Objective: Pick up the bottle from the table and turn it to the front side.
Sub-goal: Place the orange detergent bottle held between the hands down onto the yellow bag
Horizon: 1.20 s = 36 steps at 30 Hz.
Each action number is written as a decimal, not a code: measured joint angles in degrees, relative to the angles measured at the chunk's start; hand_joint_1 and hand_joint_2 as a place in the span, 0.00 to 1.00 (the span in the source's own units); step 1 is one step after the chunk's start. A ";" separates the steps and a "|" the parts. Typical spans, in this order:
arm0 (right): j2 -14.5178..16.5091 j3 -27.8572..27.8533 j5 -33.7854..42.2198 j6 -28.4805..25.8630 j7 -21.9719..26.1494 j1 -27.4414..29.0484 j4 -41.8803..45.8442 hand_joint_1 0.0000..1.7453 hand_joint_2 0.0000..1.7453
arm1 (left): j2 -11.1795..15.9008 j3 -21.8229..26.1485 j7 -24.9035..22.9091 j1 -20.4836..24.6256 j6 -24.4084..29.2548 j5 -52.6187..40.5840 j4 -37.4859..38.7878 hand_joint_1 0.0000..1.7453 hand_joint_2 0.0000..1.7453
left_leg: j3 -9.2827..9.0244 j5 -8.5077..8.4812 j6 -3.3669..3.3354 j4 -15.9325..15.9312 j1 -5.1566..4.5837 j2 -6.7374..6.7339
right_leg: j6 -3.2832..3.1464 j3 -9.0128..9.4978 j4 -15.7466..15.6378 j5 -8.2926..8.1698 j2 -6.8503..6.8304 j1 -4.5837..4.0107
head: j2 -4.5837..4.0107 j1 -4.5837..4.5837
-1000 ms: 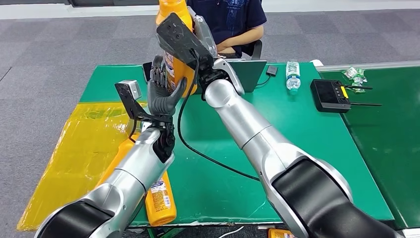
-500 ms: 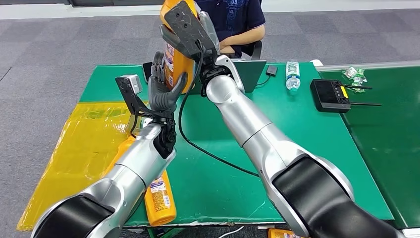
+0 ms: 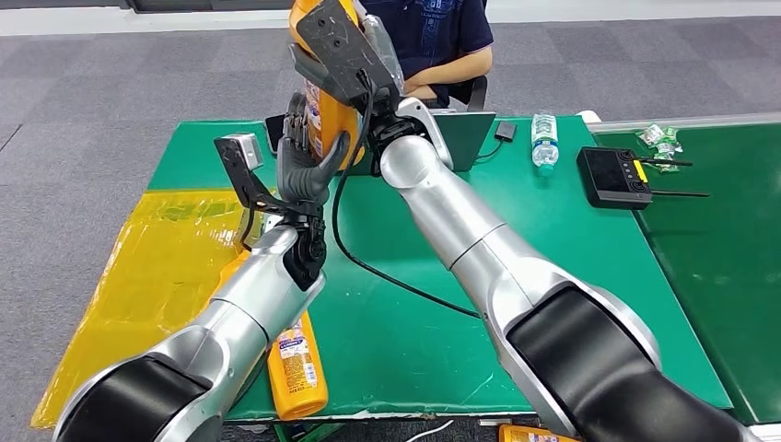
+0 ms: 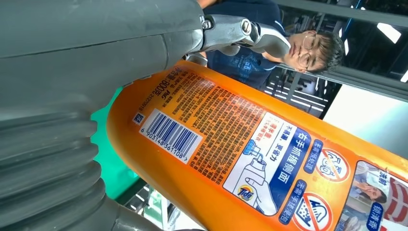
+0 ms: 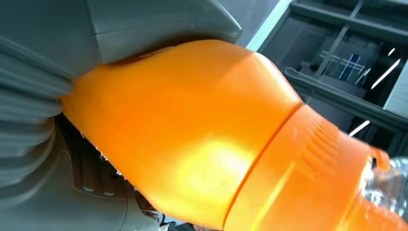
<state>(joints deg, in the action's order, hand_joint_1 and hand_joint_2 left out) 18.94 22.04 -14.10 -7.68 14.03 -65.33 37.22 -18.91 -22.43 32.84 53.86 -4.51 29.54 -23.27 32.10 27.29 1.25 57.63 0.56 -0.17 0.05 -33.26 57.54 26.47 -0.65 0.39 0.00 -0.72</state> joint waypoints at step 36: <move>0.77 29.51 27.38 -7.23 -0.74 -2.33 1.70 1.00 1.00 | 2.70 4.11 2.09 -2.70 -3.33 -6.99 1.07 1.00 1.00 | 0.06 -0.03 0.05 0.00 0.00 -0.01 | -0.04 -0.07 0.02 -0.01 -0.01 -0.06 | 0.00 -0.02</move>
<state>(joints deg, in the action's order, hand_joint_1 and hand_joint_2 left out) 19.70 51.55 13.27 -14.91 13.28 -67.67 38.92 -16.20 -18.32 34.93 51.16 -7.84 22.55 -22.21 32.16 27.26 1.30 57.63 0.56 -0.19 0.01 -33.33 57.57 26.46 -0.66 0.33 0.00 -0.74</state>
